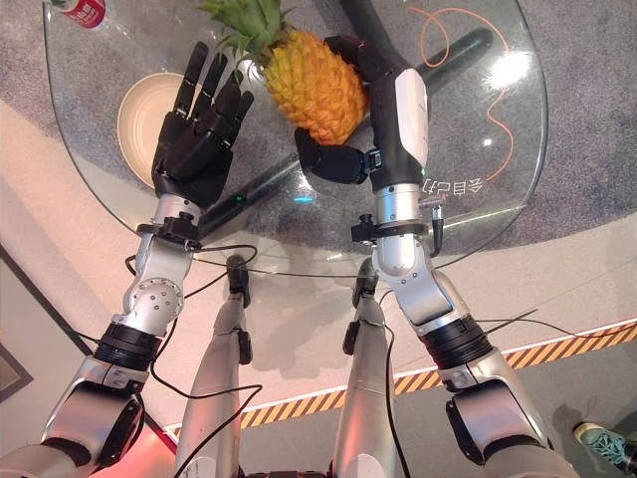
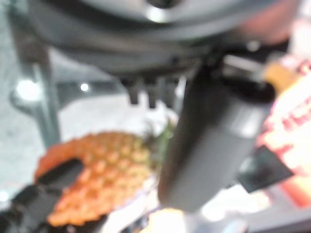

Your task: Pick up the fruit to the plate

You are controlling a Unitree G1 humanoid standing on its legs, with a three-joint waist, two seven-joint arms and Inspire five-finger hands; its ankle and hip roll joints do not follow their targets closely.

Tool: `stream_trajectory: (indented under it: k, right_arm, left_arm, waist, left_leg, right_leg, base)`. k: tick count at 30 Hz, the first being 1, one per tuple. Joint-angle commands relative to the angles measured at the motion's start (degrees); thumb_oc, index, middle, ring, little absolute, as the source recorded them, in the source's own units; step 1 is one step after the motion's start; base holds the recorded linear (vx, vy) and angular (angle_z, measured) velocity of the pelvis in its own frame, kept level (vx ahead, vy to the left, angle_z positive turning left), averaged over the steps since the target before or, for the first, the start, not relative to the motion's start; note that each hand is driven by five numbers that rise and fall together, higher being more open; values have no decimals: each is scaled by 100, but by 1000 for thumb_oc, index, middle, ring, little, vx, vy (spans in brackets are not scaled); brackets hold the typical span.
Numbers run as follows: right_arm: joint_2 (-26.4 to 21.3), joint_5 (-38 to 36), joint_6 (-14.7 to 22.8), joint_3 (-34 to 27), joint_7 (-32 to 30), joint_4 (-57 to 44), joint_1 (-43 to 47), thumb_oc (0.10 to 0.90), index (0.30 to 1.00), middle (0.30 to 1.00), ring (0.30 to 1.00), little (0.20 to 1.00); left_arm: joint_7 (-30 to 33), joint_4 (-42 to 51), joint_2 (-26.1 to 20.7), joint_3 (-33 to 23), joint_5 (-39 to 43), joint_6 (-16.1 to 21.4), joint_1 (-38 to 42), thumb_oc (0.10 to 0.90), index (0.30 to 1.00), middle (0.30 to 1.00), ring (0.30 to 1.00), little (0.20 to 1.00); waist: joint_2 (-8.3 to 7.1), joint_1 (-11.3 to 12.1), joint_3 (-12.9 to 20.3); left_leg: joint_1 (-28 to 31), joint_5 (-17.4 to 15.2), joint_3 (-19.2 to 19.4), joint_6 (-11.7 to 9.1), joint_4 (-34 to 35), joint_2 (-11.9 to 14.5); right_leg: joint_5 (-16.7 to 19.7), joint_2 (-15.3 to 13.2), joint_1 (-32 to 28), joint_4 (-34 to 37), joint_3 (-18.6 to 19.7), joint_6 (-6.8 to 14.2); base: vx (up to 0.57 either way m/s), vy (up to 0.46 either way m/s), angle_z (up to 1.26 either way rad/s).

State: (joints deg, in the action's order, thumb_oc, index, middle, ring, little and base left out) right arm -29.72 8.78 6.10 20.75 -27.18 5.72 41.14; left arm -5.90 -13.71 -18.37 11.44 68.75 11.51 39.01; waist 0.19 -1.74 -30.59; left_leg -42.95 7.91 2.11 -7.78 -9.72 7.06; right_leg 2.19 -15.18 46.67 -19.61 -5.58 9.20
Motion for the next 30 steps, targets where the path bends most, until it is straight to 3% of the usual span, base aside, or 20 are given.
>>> stream_trajectory:
  k: [1, 15, 30]
  right_arm:
    - [-118, 19, 682, -78, -65, -1280, 770, 100, 300, 300, 300, 200]
    - [-25, -52, 617, 100, 145, -1314, 835, 100, 300, 300, 300, 200]
    - [-9, 2, 601, 203, 334, -1275, 853, 100, 300, 300, 300, 200]
  left_arm:
    - [-457, 717, 53, 66, 96, 149, 669, 800, 900, 900, 900, 900]
    - [-451, 705, 165, 128, 232, 80, 692, 800, 900, 900, 900, 900]
    - [-543, 747, 240, 16, 468, 403, 671, 800, 900, 900, 900, 900]
  waist:
    - [-68, 5, 80]
    - [-72, 8, 80]
    - [-66, 21, 80]
  left_leg:
    - [138, -470, 116, 143, -327, -139]
    - [112, -475, 111, 147, -344, -150]
    - [99, -468, 100, 150, -355, -162]
  right_leg:
    - [340, 147, -473, 723, -288, 12]
    - [339, 150, -456, 725, -286, 4]
    - [335, 149, -443, 704, -290, -9]
  base:
    - [0, 0, 0]
    - [0, 0, 0]
    - [0, 0, 0]
